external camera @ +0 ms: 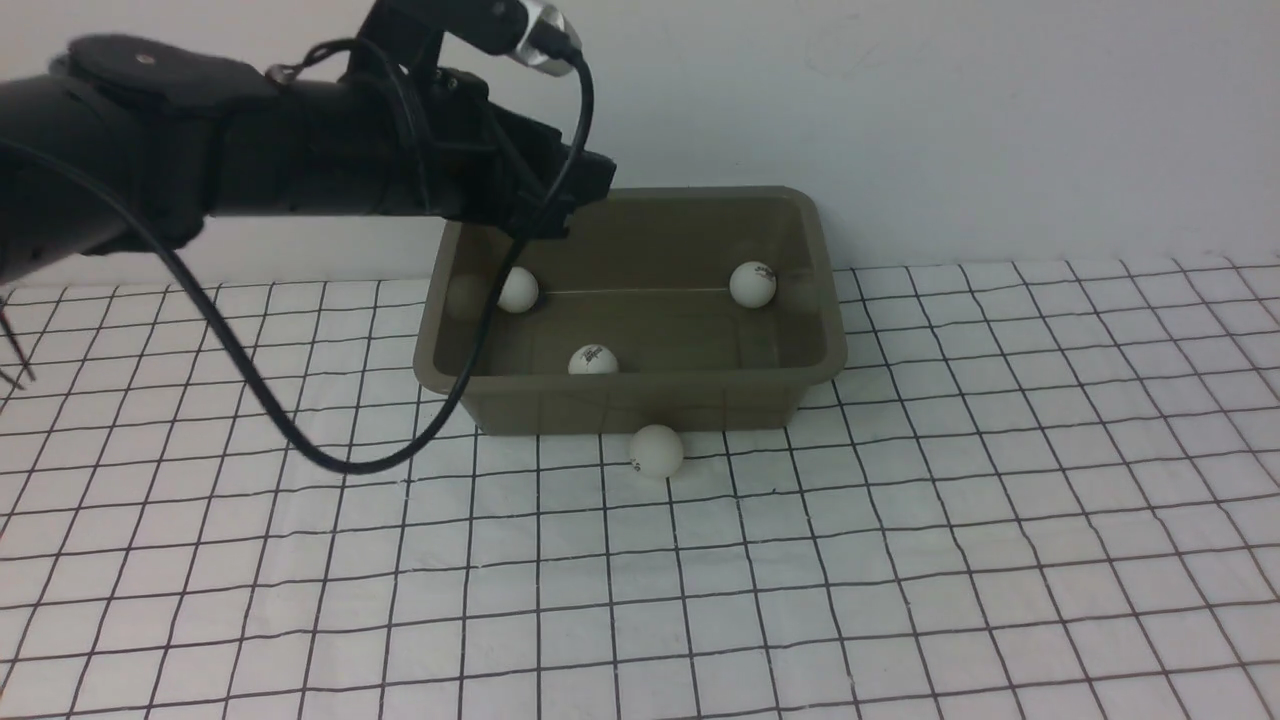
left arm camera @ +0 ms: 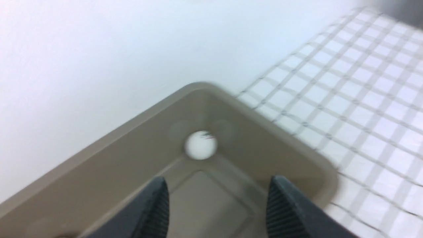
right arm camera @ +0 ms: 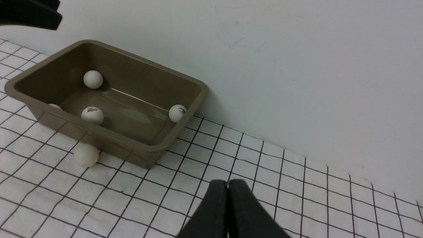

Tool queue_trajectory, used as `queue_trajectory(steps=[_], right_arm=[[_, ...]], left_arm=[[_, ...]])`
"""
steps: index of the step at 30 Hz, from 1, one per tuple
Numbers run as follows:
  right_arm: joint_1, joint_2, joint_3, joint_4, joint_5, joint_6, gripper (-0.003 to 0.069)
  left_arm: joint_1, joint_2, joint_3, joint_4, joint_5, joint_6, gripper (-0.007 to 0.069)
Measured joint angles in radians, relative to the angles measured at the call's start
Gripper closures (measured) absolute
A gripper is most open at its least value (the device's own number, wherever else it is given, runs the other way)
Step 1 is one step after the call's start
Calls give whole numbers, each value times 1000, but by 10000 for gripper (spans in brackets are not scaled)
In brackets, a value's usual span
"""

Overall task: Put the table tennis balls into the box on the white checkered tablecloth.
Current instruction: 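Reach for and grasp a ping pong ball on the table beside the basket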

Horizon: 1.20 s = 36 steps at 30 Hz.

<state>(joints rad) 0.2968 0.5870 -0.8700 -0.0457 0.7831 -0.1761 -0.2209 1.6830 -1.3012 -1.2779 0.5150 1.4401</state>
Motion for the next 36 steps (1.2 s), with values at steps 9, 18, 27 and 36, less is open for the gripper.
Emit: queue_trajectory(steps=[9, 18, 27, 36], right_arm=[[0, 0, 0, 0, -1, 0, 675], [0, 0, 0, 0, -2, 0, 675], [0, 0, 0, 0, -7, 0, 675], [0, 0, 0, 0, -24, 0, 675]], left_arm=[[0, -105, 0, 337, 387, -479, 403], [0, -107, 55, 368, 663, -579, 624], [-114, -107, 365, 326, 399, -594, 629], [-380, -79, 448, 217, -359, -567, 629]])
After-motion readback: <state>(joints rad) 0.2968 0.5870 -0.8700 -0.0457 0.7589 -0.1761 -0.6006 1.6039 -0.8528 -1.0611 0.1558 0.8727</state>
